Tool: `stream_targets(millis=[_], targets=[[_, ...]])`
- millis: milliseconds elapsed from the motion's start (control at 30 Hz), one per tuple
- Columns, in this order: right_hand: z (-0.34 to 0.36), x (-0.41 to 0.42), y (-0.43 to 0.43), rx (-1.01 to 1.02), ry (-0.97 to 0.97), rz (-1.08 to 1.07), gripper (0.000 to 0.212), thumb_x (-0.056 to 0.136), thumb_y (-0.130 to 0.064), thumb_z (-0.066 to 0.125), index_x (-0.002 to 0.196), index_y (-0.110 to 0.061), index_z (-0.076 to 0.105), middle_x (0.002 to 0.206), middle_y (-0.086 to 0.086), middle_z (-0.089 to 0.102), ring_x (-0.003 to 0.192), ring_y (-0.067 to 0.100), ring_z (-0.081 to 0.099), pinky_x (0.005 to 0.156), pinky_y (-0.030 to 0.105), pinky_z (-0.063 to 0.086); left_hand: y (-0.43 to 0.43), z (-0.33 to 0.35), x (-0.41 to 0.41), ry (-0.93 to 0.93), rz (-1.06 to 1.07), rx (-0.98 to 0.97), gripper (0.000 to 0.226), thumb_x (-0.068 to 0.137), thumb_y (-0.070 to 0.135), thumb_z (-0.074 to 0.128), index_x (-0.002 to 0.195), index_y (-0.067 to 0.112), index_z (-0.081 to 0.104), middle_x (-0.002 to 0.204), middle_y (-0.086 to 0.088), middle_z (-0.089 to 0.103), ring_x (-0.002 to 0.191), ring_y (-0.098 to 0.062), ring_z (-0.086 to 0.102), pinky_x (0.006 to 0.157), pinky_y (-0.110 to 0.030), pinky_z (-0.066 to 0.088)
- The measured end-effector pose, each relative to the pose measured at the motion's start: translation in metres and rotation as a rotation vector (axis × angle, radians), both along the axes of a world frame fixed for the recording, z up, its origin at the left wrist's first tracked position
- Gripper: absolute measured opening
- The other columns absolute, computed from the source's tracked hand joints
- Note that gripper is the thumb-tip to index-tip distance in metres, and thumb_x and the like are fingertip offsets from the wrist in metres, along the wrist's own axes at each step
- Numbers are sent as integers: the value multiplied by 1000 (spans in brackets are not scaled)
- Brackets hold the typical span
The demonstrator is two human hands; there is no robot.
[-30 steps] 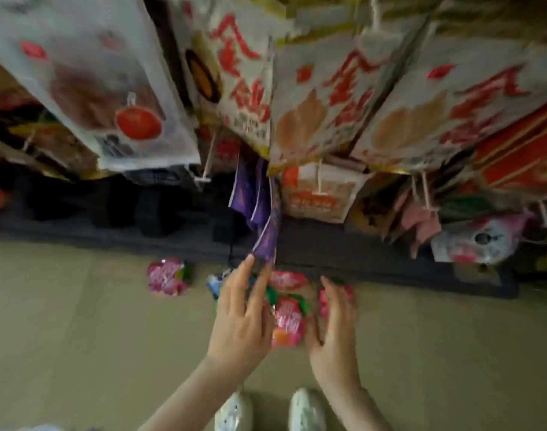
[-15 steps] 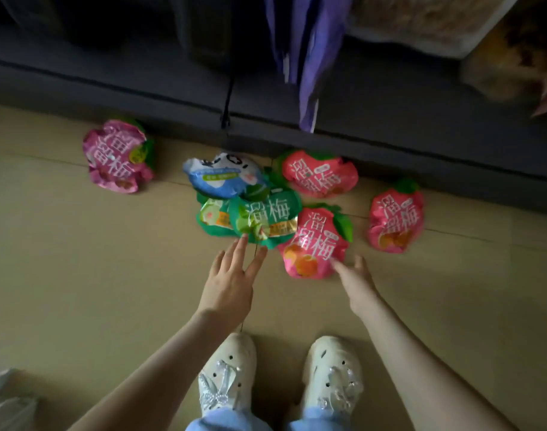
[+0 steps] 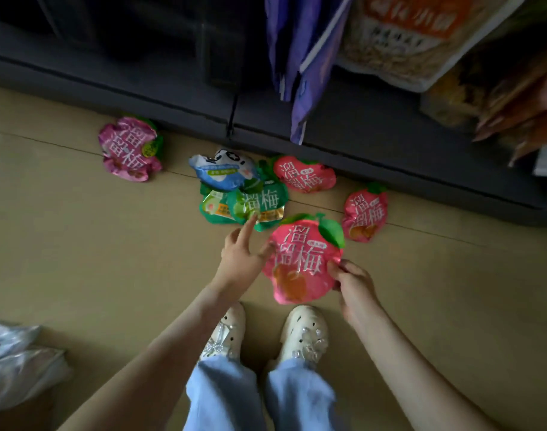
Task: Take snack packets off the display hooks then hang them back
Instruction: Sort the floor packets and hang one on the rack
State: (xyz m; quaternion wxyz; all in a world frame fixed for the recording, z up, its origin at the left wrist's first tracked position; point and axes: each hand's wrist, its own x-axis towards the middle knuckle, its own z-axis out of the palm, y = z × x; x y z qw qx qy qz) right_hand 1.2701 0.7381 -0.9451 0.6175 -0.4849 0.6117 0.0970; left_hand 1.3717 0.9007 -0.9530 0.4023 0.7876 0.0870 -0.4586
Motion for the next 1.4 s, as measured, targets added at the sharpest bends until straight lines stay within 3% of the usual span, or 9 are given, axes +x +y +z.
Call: stream_targets(millis=[100, 200, 333, 533, 633, 733, 933, 1233, 1400], targets=[[87, 7, 1, 117, -96, 32, 15, 88, 1, 53, 86, -7, 65, 69, -1, 72, 60, 12, 64, 50, 18, 49, -3, 78, 25, 242, 181, -171, 64, 89, 33, 62, 143, 40, 28, 128, -4, 50, 100, -16, 60, 82, -24, 48], [170, 22, 5, 223, -201, 62, 18, 89, 3, 49, 91, -5, 65, 77, 2, 73, 66, 12, 66, 57, 21, 52, 1, 164, 46, 372, 251, -301, 53, 86, 24, 66, 131, 29, 38, 96, 2, 65, 70, -10, 68, 58, -22, 55], [282, 45, 11, 103, -262, 364, 20, 88, 0, 51, 94, -15, 64, 80, -8, 72, 72, 5, 63, 65, 20, 45, 14, 285, 67, 230, 200, -342, 51, 79, 23, 74, 122, 25, 47, 103, -5, 67, 84, -20, 69, 75, -35, 58], [455, 91, 16, -88, -411, 593, 45, 78, -22, 68, 118, -35, 53, 119, -1, 59, 109, 12, 57, 91, 31, 46, 46, 465, 87, -24, 71, -421, 40, 81, 21, 72, 116, 29, 54, 97, 0, 68, 75, -11, 69, 63, -27, 58], [536, 117, 19, -193, -468, 686, 38, 91, -24, 58, 127, -29, 50, 119, -7, 53, 106, 5, 53, 84, 23, 45, 52, 540, 91, -100, -15, -464, 35, 81, 18, 72, 109, 33, 56, 93, 1, 68, 73, -9, 69, 63, -26, 56], [606, 133, 22, -447, -484, 803, 18, 94, -29, 54, 110, -25, 62, 110, -9, 57, 100, 5, 52, 83, 23, 44, 48, 603, 91, -138, -117, -509, 37, 82, 16, 71, 113, 29, 55, 93, 0, 68, 75, -11, 68, 64, -26, 56], [689, 120, 14, -719, -513, 789, 15, 95, -25, 51, 87, -20, 62, 88, -10, 59, 83, 0, 53, 68, 14, 38, 26, 675, 86, -254, -190, -515, 32, 86, 23, 67, 116, 28, 56, 94, 1, 68, 80, -16, 68, 75, -33, 56], [740, 85, -29, -652, -581, 683, 18, 94, -30, 53, 95, -17, 65, 95, -3, 66, 89, 12, 64, 77, 27, 50, -45, 735, 74, -569, -320, -473, 13, 94, 40, 50, 87, 36, 60, 84, 2, 70, 77, -14, 67, 75, -35, 54], [753, 79, -74, -644, -643, 542, 20, 95, -27, 53, 90, -12, 66, 92, 0, 67, 90, 17, 64, 76, 28, 50, -99, 750, 72, -616, -342, -480, 21, 94, 41, 49, 99, 29, 66, 87, -5, 72, 80, -25, 68, 75, -42, 54]])
